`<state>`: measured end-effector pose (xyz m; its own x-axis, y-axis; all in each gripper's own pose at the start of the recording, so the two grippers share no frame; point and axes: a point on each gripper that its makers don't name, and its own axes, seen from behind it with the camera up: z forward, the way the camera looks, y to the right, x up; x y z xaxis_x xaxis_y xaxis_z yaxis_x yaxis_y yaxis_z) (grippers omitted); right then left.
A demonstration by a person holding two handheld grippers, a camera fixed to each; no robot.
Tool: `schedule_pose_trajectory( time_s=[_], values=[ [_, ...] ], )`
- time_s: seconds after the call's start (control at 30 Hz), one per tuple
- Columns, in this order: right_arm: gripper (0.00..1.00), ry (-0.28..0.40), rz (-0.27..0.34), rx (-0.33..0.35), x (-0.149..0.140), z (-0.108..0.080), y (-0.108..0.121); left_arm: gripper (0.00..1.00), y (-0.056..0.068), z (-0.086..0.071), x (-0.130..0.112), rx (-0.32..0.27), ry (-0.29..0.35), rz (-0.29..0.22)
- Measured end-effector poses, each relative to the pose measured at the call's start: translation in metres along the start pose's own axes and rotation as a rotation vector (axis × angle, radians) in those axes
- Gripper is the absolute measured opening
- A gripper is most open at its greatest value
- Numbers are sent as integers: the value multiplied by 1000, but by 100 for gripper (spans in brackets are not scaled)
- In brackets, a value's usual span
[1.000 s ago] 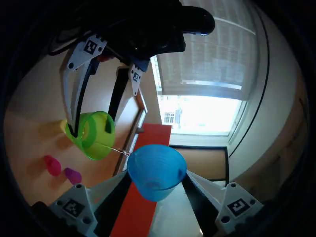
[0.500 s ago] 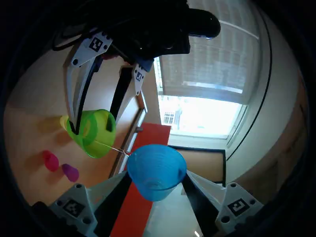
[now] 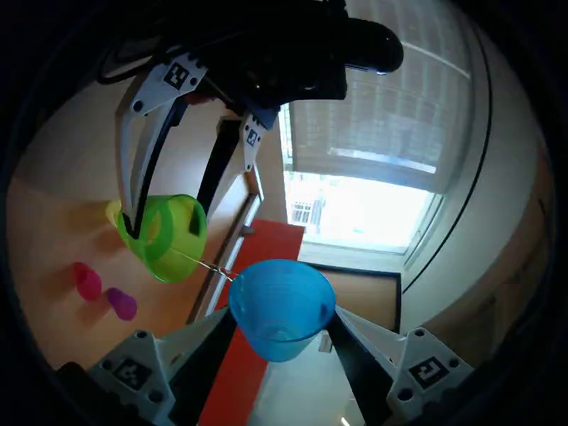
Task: Pour water
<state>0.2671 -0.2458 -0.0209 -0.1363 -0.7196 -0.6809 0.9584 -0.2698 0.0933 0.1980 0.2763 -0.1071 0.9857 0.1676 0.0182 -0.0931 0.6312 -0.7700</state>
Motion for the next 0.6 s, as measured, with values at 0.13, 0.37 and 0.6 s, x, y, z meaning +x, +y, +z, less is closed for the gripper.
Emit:
schedule_pose_trajectory(
  time_s=[0.13, 0.37, 0.6],
  values=[
    [89, -1, -6, -2, 0, -1, 1, 86, -1, 1, 0, 0, 0, 0],
    [89, 0, -9, -3, 1, -2, 1, 86, -1, 1, 1, 0, -1, -1],
    [89, 1, 1, -4, 0, -2, 1, 86, -2, 2, 2, -1, -1, 0]
  ],
)
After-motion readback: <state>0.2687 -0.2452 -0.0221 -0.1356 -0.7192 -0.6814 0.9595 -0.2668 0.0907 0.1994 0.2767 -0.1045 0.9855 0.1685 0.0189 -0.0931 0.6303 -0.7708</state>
